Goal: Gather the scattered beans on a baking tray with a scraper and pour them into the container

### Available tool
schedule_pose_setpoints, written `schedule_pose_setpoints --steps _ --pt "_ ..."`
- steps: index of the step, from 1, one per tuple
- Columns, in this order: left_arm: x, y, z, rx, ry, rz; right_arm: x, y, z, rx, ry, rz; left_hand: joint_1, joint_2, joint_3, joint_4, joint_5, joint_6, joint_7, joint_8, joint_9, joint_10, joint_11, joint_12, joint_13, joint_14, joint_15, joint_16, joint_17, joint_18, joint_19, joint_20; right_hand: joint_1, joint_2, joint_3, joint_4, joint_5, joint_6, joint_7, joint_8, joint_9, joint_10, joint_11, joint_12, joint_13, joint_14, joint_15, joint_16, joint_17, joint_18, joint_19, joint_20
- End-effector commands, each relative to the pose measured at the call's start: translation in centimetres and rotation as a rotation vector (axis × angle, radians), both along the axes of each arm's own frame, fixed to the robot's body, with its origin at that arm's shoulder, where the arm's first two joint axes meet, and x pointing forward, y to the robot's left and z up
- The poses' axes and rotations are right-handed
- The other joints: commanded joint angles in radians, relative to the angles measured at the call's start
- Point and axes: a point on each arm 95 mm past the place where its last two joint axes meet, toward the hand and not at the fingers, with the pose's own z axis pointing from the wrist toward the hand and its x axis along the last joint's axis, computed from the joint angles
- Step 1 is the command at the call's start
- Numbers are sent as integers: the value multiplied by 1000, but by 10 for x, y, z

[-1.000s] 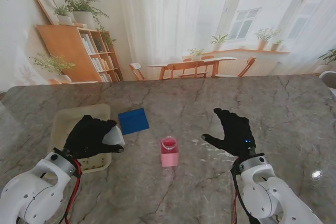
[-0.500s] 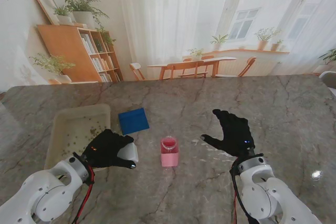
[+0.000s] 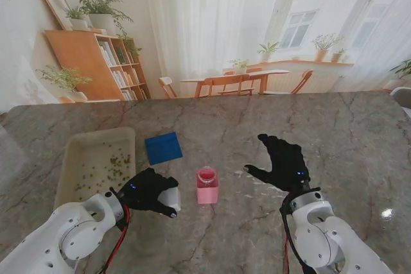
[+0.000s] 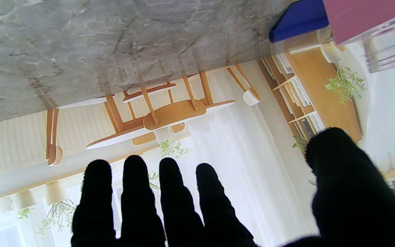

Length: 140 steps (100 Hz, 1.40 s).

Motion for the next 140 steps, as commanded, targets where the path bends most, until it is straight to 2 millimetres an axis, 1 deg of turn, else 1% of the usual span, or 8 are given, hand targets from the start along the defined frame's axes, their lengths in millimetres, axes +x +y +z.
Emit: schedule_pose_setpoints --steps 1,48,57,61,74,115,137,140 --pt "0 1 -5 26 6 -14 -1 1 -2 4 12 2 373 41 164 -8 -18 -177 131 67 26 -216 184 77 -38 -32 -2 -5 -19 -5 -8 -22 11 12 13 32 14 -18 5 18 0 -8 1 13 2 -1 1 16 -6 13 20 -1" --pt "10 0 -23 118 55 -104 -3 -1 -2 8 -3 -11 306 51 168 -4 -59 -128 70 87 -46 -202 186 111 -107 -4 -17 -6 -83 14 -21 -46 12 23 7 32 15 -21 8 17 3 -8 0 13 4 -2 1 17 -6 14 22 -6" --pt "11 0 -26 133 67 -113 -3 -2 -1 11 -3 -13 269 68 171 -2 -56 -113 -5 116 -76 -186 188 37 -126 7 -32 -11 -101 22 -28 -57 12 25 5 32 17 -22 10 17 3 -10 0 13 4 1 1 17 -7 13 23 -7" --pt "11 0 -27 136 76 -114 -3 -2 -1 12 -4 -14 256 80 169 0 -64 -103 -33 110 -95 -174 183 20 -152 38 -39 -10 -115 25 -36 -60 13 26 5 33 15 -22 9 17 4 -9 0 13 4 0 1 17 -7 13 23 -7" --pt "10 1 -29 144 116 -115 -3 -2 -1 14 -5 -17 208 114 169 12 -92 -77 -173 26 -161 -134 149 33 -199 47 -74 -26 -149 35 -68 -70 13 30 3 33 13 -23 9 16 5 -9 0 13 5 0 1 17 -6 14 23 -8" --pt "7 -2 -32 177 185 -136 -4 -4 -1 19 -2 -24 144 111 171 14 -192 50 -593 -156 -358 -32 -45 18 -350 113 -189 -81 -243 63 -175 -85 14 37 -1 34 17 -26 11 15 10 -10 1 13 8 -1 0 18 -6 14 24 -10" --pt "4 -2 -30 215 234 -158 -4 -3 -1 21 2 -25 87 110 173 19 -299 155 -688 -313 -564 71 -258 -132 -507 179 -292 -155 -308 78 -272 -103 14 41 -4 34 18 -27 12 14 13 -11 0 13 9 0 -1 18 -5 13 24 -10" --pt "4 -3 -30 219 239 -160 -4 -3 -1 21 3 -25 80 111 178 20 -288 165 -712 -399 -582 90 -305 -189 -525 189 -311 -176 -306 85 -311 -107 14 42 -4 34 18 -27 12 14 13 -11 0 13 9 0 -1 18 -5 13 24 -10"
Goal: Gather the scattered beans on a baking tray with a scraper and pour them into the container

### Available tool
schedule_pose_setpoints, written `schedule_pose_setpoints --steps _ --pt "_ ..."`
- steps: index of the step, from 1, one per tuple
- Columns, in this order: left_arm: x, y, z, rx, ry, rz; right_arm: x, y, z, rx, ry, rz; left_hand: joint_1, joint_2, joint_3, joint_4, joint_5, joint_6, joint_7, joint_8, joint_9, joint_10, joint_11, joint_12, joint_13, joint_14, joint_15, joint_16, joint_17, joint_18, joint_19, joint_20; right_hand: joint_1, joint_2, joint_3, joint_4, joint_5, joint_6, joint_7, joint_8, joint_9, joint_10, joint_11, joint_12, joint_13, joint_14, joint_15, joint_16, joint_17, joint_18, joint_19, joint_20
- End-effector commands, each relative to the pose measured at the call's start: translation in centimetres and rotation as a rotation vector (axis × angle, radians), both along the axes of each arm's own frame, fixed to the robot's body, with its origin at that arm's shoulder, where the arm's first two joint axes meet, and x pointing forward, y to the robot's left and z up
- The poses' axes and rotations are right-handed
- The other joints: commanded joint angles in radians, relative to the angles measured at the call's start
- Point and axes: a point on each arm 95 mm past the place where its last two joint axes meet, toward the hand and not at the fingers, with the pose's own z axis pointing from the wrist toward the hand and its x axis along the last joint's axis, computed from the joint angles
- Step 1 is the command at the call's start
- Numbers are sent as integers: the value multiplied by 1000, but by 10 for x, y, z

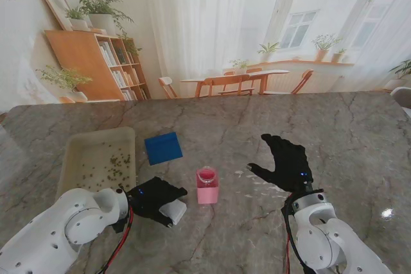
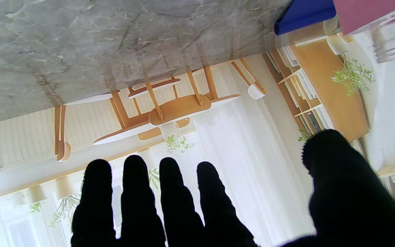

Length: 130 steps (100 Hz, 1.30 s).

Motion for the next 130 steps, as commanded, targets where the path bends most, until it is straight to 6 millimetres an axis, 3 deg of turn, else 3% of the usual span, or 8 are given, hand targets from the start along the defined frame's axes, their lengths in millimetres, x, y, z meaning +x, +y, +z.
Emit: schedule_pose_setpoints --steps 1,18,23,31,67,107,116,130 --pt "-7 3 -12 20 35 -3 -1 1 -1 2 15 1 -17 32 26 14 -28 71 -46 -98 -65 34 -71 -74 -36 28 -179 -181 -22 35 -58 -24 4 22 -4 34 8 -16 0 14 10 -8 0 13 9 0 -2 11 -5 12 15 -11" --pt "-8 2 -10 30 39 -18 -1 1 -1 3 17 -1 -50 53 26 18 -10 127 -107 -358 -125 122 -328 -370 -91 55 -286 -266 -27 59 -172 -38 5 23 -5 35 9 -17 1 13 11 -8 0 13 10 -1 -2 11 -5 12 15 -11" --pt "-7 2 -8 30 29 -19 -1 1 -1 4 18 -1 -54 59 26 18 -8 140 -109 -442 -125 143 -363 -481 -95 56 -323 -293 -28 63 -198 -38 4 23 -5 34 9 -16 1 13 12 -8 0 13 10 -1 -2 11 -5 13 15 -11" --pt "-6 3 -5 28 12 -13 -1 1 -1 3 20 -2 -63 68 25 18 -7 148 -109 -484 -126 153 -376 -577 -98 52 -341 -308 -27 64 -211 -37 4 23 -6 35 10 -16 1 13 12 -9 0 13 10 -1 -3 11 -5 12 15 -11" --pt "-8 4 20 0 -126 35 -1 -1 -1 -1 23 -12 -92 81 21 16 -7 127 -96 -475 -127 137 -352 -568 -87 39 -309 -307 -26 54 -181 -16 14 12 -4 35 11 -14 2 12 13 -7 0 13 11 2 -2 12 -5 14 15 -12" --pt "-16 13 72 -22 -360 144 -2 -2 -1 -2 24 -21 -79 96 22 15 -11 100 -81 -412 -115 116 -333 -518 -70 27 -307 -326 -26 55 -180 -16 24 6 -3 36 14 -10 3 11 15 -3 1 13 11 5 1 12 -6 18 19 -13" --pt "-14 17 84 -17 -415 176 -2 -2 -1 -1 25 -21 -73 105 17 15 -12 105 -82 -384 -107 112 -331 -524 -56 22 -337 -367 -26 58 -213 -43 25 6 -3 36 14 -10 3 11 17 -3 2 13 11 5 2 12 -5 17 20 -13" --pt "-5 25 100 -24 -458 246 -2 -2 -1 0 25 -21 -69 114 15 15 -12 122 -83 -351 -87 104 -343 -559 -66 1 -409 -489 -15 31 -360 -179 27 6 -4 36 13 -11 3 10 18 -2 2 14 12 5 3 12 -5 17 22 -14"
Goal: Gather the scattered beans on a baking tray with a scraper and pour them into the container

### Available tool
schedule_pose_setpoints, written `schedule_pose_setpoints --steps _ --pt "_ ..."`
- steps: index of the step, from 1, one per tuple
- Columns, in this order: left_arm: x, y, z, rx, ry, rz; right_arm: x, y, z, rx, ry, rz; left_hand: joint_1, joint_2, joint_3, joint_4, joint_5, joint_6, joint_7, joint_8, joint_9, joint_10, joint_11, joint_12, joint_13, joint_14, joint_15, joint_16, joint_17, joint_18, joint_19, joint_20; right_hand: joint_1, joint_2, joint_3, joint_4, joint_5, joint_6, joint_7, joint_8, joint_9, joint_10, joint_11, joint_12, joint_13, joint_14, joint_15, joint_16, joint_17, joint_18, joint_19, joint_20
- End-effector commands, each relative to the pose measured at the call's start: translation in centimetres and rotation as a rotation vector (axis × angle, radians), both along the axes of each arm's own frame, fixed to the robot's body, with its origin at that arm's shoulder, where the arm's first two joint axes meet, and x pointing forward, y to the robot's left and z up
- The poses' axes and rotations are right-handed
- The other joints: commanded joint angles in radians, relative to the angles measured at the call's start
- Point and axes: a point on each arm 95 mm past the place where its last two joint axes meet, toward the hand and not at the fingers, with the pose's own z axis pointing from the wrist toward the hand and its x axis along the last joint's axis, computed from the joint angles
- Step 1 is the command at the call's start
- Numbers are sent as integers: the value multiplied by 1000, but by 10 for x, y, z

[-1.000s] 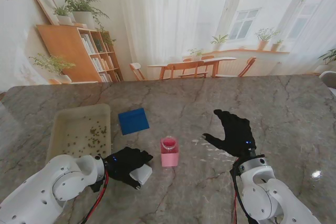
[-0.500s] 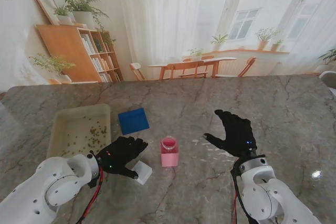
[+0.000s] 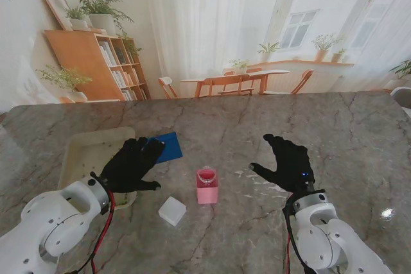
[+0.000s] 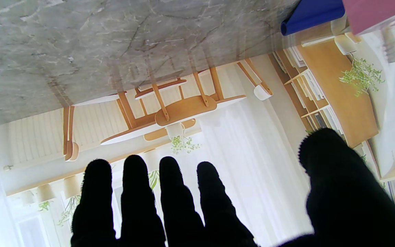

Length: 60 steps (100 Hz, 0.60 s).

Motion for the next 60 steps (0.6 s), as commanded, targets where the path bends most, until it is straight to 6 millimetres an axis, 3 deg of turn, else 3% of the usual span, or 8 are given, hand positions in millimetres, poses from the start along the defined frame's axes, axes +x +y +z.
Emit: schedule_pose_setpoints --steps 1,17,30,49,60 --pt "8 1 11 -26 -16 30 -1 1 -1 4 14 2 -6 50 12 14 -13 37 0 16 10 -22 -13 -29 -10 -16 -46 -54 -6 -7 -78 -79 6 7 -4 36 13 -10 3 10 8 -2 2 13 11 5 2 11 -5 17 20 -14" --pt "37 9 23 -48 8 107 -1 2 -2 7 16 3 -11 61 12 17 -10 64 -8 7 14 -18 -22 -73 -30 -24 -71 -134 3 -27 -170 -192 8 7 -5 36 16 -8 4 11 9 -2 2 14 12 7 3 11 -4 18 21 -14" --pt "69 11 20 -53 65 141 0 2 -2 11 19 8 -30 80 8 15 -7 75 -4 10 32 -13 -18 -79 -28 -24 -67 -141 7 -29 -173 -206 8 7 -6 36 16 -10 4 10 12 -2 3 14 13 6 3 11 -4 18 22 -14" --pt "114 2 6 -15 173 156 1 4 -3 18 23 20 -77 119 3 16 -10 101 17 35 51 20 -15 -84 -33 17 -59 -143 -1 18 -177 -225 9 8 -7 36 16 -11 4 10 14 -4 3 14 15 7 4 11 -3 19 24 -15" --pt "137 -7 -4 17 230 154 1 5 -3 23 29 28 -86 117 4 17 -13 112 17 43 41 30 -14 -81 -40 27 -63 -141 -8 22 -178 -224 8 8 -8 36 19 -11 5 10 15 -3 3 14 16 5 4 11 -3 18 24 -15"
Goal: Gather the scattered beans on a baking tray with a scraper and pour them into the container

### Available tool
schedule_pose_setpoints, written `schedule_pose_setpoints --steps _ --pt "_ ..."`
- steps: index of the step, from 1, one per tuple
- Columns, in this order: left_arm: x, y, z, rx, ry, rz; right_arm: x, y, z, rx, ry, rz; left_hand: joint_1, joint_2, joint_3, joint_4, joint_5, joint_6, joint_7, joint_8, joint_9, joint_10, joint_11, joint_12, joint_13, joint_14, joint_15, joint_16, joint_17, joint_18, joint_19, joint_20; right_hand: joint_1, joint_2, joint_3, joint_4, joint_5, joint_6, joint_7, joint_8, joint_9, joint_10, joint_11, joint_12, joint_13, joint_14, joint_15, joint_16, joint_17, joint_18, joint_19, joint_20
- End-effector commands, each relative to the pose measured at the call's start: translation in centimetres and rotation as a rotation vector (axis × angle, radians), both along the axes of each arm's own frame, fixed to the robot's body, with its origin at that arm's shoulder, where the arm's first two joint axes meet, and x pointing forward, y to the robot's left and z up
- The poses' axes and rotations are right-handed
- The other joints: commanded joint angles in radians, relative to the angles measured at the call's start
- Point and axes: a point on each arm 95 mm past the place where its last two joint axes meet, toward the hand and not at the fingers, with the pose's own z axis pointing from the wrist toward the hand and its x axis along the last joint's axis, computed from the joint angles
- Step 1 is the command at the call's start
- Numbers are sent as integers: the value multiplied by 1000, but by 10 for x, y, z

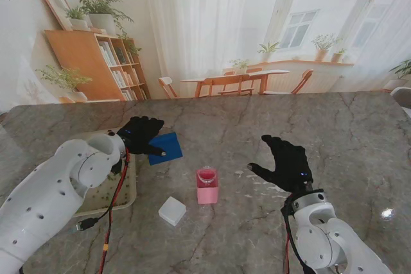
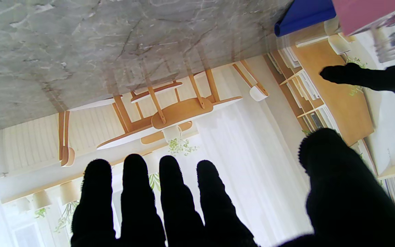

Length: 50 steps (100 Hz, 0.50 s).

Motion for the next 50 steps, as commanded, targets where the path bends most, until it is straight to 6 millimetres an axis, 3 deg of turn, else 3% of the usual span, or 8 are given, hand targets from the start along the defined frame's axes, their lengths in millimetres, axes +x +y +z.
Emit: schedule_pose_setpoints --steps 1,23,50 --pt "13 -5 4 -9 14 11 0 3 -3 5 18 15 -30 52 6 17 -13 86 15 7 -2 6 -7 -17 -38 25 -23 -10 -14 24 -24 -27 7 9 -8 36 4 -11 4 10 3 -3 3 14 5 6 4 11 -3 18 21 -16" --pt "49 -19 -17 33 103 23 2 6 -4 10 29 31 -22 30 9 20 -7 113 -10 -15 -32 26 -12 -14 -47 38 -48 -14 -15 27 -61 -44 8 10 -8 36 2 -12 3 9 7 -4 4 13 7 5 4 11 -2 18 22 -17" --pt "71 -27 -34 53 177 43 2 7 -4 11 41 39 2 7 13 20 -4 126 -15 -36 -38 36 -11 -15 -44 44 -46 -8 -9 29 -64 -47 7 10 -9 36 4 -13 3 9 9 -4 4 13 8 6 3 11 -2 18 22 -17"
